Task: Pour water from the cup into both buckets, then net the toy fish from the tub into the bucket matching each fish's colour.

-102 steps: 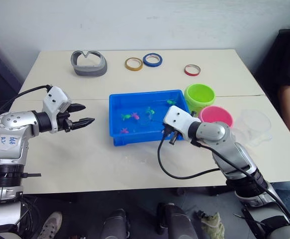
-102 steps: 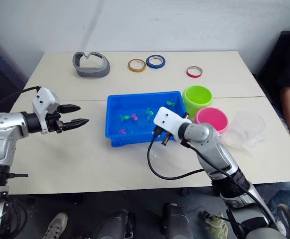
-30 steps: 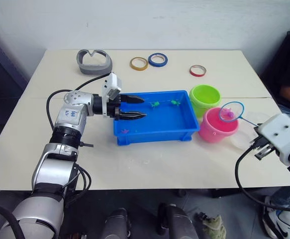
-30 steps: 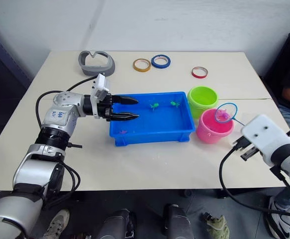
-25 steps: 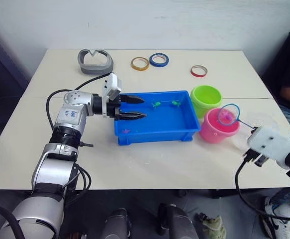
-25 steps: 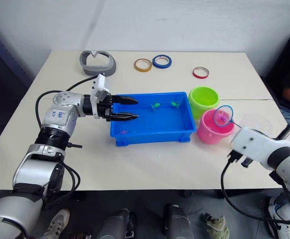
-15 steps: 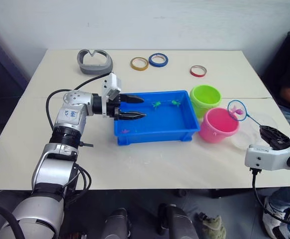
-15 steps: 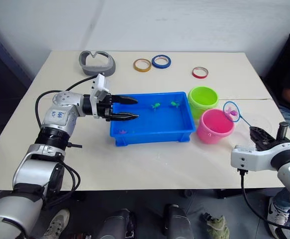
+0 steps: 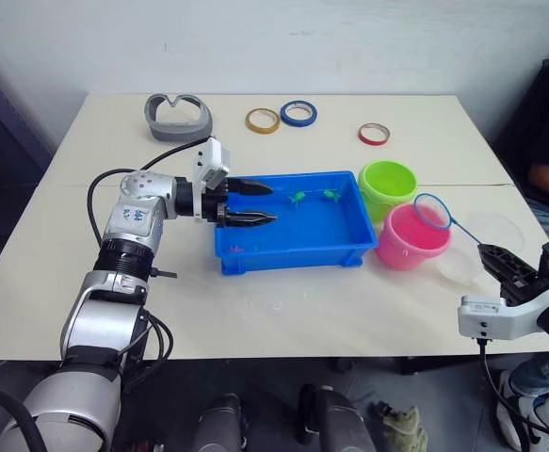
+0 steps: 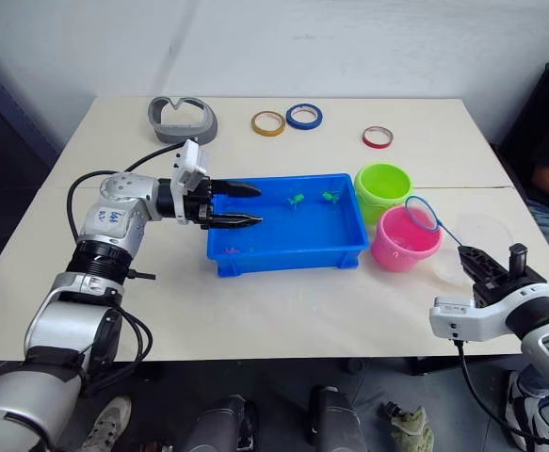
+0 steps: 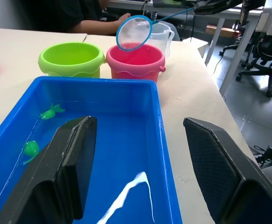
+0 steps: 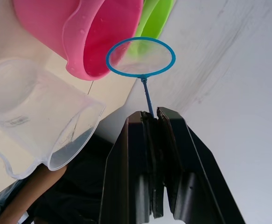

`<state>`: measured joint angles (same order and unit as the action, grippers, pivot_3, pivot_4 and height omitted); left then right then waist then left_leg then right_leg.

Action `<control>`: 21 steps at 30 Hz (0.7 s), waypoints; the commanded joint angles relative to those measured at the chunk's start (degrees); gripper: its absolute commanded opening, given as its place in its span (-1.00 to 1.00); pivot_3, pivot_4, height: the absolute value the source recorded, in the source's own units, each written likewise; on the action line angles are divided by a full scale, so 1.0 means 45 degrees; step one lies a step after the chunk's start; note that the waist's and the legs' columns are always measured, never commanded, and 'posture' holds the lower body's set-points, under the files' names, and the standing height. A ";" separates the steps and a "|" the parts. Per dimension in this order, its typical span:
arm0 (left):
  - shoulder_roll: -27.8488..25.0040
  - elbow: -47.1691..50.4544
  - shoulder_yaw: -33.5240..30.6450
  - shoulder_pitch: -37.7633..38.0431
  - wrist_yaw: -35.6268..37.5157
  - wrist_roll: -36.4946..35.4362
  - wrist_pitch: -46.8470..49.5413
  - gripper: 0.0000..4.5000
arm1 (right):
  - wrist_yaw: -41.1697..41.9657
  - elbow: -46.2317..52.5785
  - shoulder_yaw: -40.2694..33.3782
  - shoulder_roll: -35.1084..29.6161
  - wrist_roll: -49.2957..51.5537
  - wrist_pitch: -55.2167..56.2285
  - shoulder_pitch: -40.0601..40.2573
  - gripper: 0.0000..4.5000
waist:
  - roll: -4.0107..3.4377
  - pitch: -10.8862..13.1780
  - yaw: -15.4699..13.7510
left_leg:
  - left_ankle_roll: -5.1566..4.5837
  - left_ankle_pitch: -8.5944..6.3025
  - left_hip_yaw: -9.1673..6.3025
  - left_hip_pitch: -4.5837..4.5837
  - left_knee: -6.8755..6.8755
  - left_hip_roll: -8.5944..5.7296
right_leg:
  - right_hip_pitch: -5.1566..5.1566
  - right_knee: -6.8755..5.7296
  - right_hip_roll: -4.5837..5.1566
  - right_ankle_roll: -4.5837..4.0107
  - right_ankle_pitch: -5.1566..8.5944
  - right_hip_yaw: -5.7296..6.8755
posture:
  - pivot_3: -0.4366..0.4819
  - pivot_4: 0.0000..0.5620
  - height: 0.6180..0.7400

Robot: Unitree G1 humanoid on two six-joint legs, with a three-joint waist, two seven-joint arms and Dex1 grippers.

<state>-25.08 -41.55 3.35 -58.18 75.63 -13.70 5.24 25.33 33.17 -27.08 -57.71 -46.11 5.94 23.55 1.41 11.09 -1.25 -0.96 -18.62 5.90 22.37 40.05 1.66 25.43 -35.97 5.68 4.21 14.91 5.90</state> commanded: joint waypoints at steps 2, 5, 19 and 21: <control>-0.0346 -0.0134 -0.0405 -0.0334 -0.0362 0.0060 -0.0133 0.46 | 0.2036 0.0833 -0.0573 0.0453 0.2800 -0.1567 -0.1671 -1.00 | 0.0000 0.0000 0.0036 | 0.0000 0.0000 -0.0001 -0.0005 0.0004 0.0001 | -0.0003 -0.0004 -0.0001 0.0000 0.0000 -0.0001 | -0.05 -0.47 0.56; -0.0843 -0.0447 -0.0529 -0.0386 -0.0917 0.0357 -0.0221 0.46 | 0.3416 0.1303 0.0031 0.0404 0.4704 -0.3259 -0.3845 -1.00 | 0.0000 0.0000 0.0163 | 0.0002 0.0002 0.0002 -0.0016 0.0004 0.0003 | -0.0004 -0.0017 -0.0002 -0.0001 0.0000 -0.0007 | -0.05 -0.47 0.56; -0.4010 0.2340 -0.1569 0.1655 -0.1866 0.0172 0.2355 0.46 | 0.6367 0.0004 0.6587 0.2697 0.9864 -0.9648 -1.2248 -1.00 | 0.0002 0.0002 0.0367 | 0.0003 0.0003 -0.0003 -0.0012 0.0003 0.0018 | 0.0006 -0.0096 0.0014 -0.0022 0.0005 0.0004 | -0.05 -0.47 0.56; -0.4328 0.3038 -0.1728 0.2247 -0.2019 0.0164 0.2773 0.46 | 0.6413 -0.0463 0.7447 0.3240 1.0079 -0.9854 -1.2712 -1.00 | 0.0003 0.0002 0.0309 | 0.0003 0.0003 -0.0008 -0.0009 0.0007 0.0013 | 0.0009 -0.0110 0.0026 -0.0025 0.0008 0.0008 | -0.05 -0.47 0.56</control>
<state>-42.74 -32.19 -2.36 -49.23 67.27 -11.81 15.92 53.75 32.04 3.93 -44.29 -2.32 -37.34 -31.96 1.42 11.09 0.14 -0.94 -18.61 5.84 22.34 40.09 1.72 25.47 -36.45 5.79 4.10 14.95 5.95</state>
